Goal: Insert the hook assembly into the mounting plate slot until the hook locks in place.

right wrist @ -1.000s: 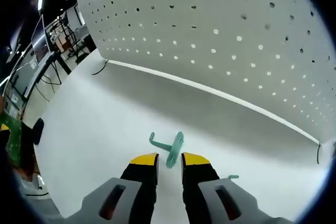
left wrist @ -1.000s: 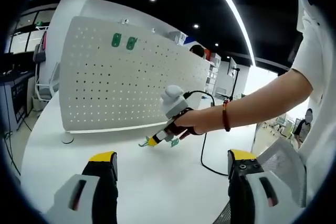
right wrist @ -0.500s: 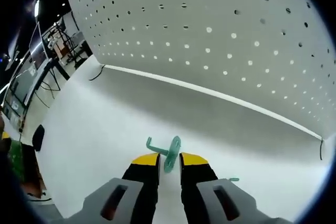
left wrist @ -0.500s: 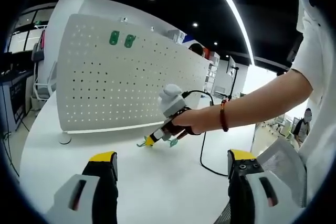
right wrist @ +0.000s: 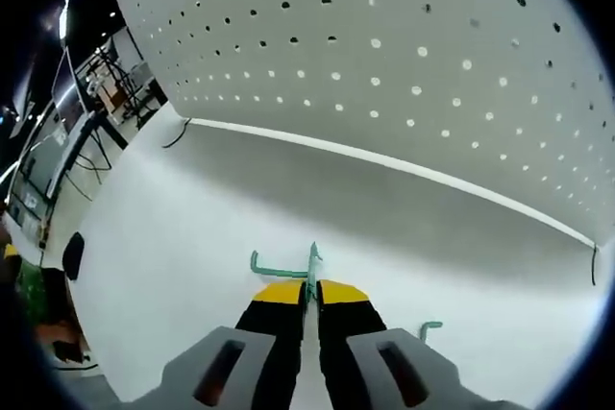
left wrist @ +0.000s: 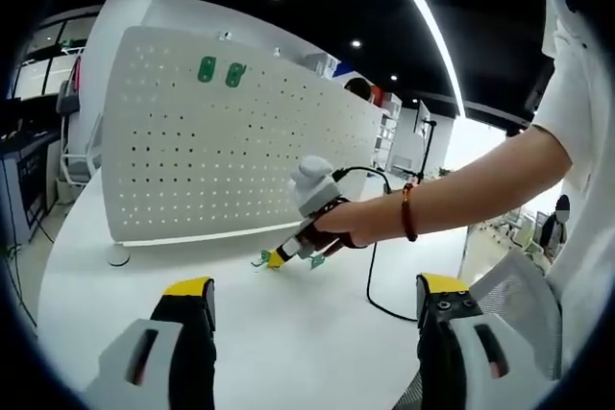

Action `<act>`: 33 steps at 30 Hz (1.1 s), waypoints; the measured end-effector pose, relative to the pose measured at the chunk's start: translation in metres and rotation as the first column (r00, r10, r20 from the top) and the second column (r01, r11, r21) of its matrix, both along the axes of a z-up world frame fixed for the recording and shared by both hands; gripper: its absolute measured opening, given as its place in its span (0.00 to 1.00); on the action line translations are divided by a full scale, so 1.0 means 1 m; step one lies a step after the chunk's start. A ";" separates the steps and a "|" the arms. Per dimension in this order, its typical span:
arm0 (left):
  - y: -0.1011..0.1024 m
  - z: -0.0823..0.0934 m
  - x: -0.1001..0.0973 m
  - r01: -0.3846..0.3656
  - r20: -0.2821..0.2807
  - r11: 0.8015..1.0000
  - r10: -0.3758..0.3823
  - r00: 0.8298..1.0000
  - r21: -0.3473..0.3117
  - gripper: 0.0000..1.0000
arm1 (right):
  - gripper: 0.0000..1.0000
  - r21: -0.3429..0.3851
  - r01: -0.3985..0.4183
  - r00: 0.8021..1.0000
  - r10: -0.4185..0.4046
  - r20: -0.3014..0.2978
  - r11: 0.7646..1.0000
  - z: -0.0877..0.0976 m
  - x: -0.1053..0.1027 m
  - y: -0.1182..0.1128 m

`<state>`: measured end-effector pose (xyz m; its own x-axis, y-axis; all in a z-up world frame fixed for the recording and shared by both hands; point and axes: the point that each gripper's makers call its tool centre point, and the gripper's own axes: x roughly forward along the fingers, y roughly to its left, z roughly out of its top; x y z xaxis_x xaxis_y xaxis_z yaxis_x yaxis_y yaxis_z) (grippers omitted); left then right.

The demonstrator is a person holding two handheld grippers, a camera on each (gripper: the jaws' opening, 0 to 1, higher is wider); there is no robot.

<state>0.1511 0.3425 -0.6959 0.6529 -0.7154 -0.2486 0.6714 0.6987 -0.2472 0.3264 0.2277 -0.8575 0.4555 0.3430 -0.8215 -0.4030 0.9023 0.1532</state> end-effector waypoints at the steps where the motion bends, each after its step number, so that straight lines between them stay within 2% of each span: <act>1: 0.000 0.000 0.000 -0.001 0.000 1.000 0.001 1.000 0.002 0.88 | 0.02 0.000 0.004 1.000 -0.004 0.005 1.000 0.001 0.000 -0.001; 8: -0.001 0.004 -0.002 -0.009 0.003 1.000 0.009 1.000 0.003 0.88 | 0.02 0.031 0.003 1.000 -0.004 0.026 1.000 0.011 -0.004 0.001; 10: -0.002 0.012 -0.002 -0.020 0.014 0.999 0.020 1.000 -0.041 0.88 | 0.02 0.041 0.006 0.999 -0.008 0.036 0.999 0.014 -0.006 0.001; 13: -0.003 0.014 -0.005 -0.016 0.016 1.000 0.016 1.000 -0.023 0.88 | 0.02 0.053 0.006 0.999 -0.009 0.054 0.999 0.021 -0.009 0.001; 23: -0.012 0.026 -0.013 0.004 0.033 0.999 -0.003 0.999 -0.034 0.85 | 0.02 0.114 -0.014 0.982 -0.008 0.186 0.993 0.063 -0.022 0.003; 29: -0.013 0.036 -0.017 -0.003 0.050 1.000 0.005 0.999 -0.031 0.84 | 0.02 0.134 -0.026 0.972 -0.006 0.236 0.991 0.080 -0.030 0.004; 33: -0.011 0.038 -0.021 -0.020 0.030 0.999 0.021 0.999 -0.037 0.83 | 0.02 0.155 -0.038 0.962 -0.006 0.272 0.987 0.093 -0.036 0.006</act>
<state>0.1305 0.3319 -0.6574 0.6746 -0.7099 -0.2022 0.6643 0.7033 -0.2531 0.2906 0.2337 -0.7641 0.6468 0.4670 -0.6030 -0.4630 0.8687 0.1762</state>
